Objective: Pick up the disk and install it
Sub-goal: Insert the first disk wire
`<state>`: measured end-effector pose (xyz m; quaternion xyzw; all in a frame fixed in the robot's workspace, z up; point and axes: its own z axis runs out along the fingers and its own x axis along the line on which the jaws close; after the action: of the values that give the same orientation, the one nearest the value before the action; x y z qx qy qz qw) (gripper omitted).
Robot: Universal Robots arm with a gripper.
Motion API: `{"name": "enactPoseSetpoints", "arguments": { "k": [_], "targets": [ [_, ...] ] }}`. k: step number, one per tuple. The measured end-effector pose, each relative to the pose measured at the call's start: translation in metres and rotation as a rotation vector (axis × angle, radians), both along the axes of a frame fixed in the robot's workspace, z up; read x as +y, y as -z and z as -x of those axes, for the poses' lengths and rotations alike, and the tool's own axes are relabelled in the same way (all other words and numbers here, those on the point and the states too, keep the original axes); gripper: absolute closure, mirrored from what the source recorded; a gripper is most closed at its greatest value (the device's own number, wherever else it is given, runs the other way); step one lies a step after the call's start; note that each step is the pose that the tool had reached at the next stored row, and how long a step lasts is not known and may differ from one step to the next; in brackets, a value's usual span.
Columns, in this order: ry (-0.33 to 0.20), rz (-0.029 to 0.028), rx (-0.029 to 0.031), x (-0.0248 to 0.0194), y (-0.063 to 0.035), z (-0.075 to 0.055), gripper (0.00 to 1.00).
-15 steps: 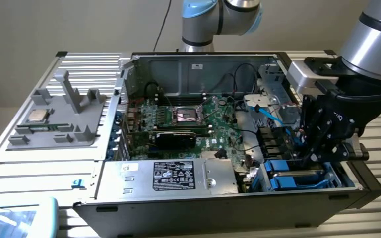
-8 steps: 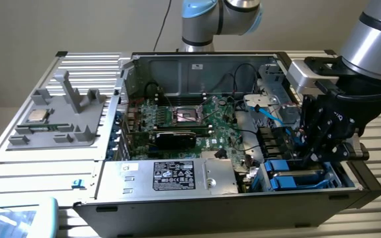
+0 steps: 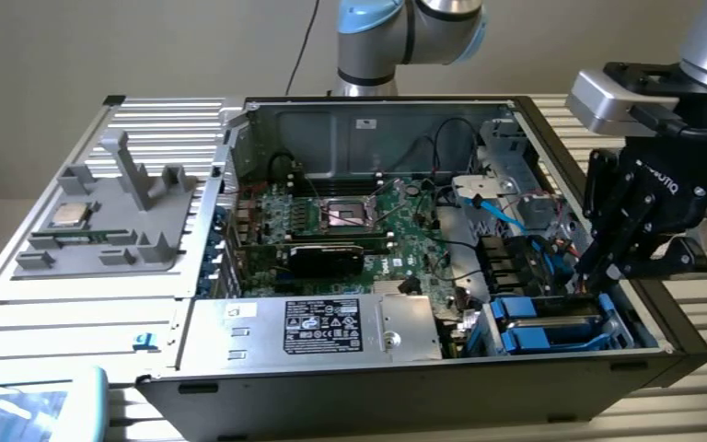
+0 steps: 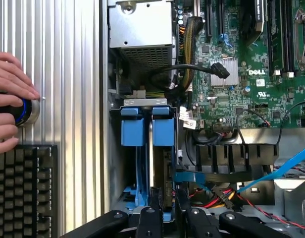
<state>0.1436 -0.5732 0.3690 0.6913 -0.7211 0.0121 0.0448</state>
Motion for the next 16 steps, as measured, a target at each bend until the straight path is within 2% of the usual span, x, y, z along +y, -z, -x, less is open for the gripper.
{"name": "enactPoseSetpoints", "arguments": {
  "k": [2,5,7,8,12,16],
  "targets": [
    [0.000,0.0102,0.0000,0.0003,-0.0060,0.000,0.75],
    [0.000,0.0325,0.0002,0.0034,-0.0101,0.001,0.75],
    [0.000,0.0451,0.0003,0.0060,-0.0121,0.003,0.75],
    [0.000,0.0496,0.0003,0.0071,-0.0127,0.005,0.75],
    [0.000,0.0638,0.0003,0.0112,-0.0152,0.013,0.75],
    [0.000,0.0714,0.0003,0.0163,-0.0173,0.016,0.75]
  ]
}}
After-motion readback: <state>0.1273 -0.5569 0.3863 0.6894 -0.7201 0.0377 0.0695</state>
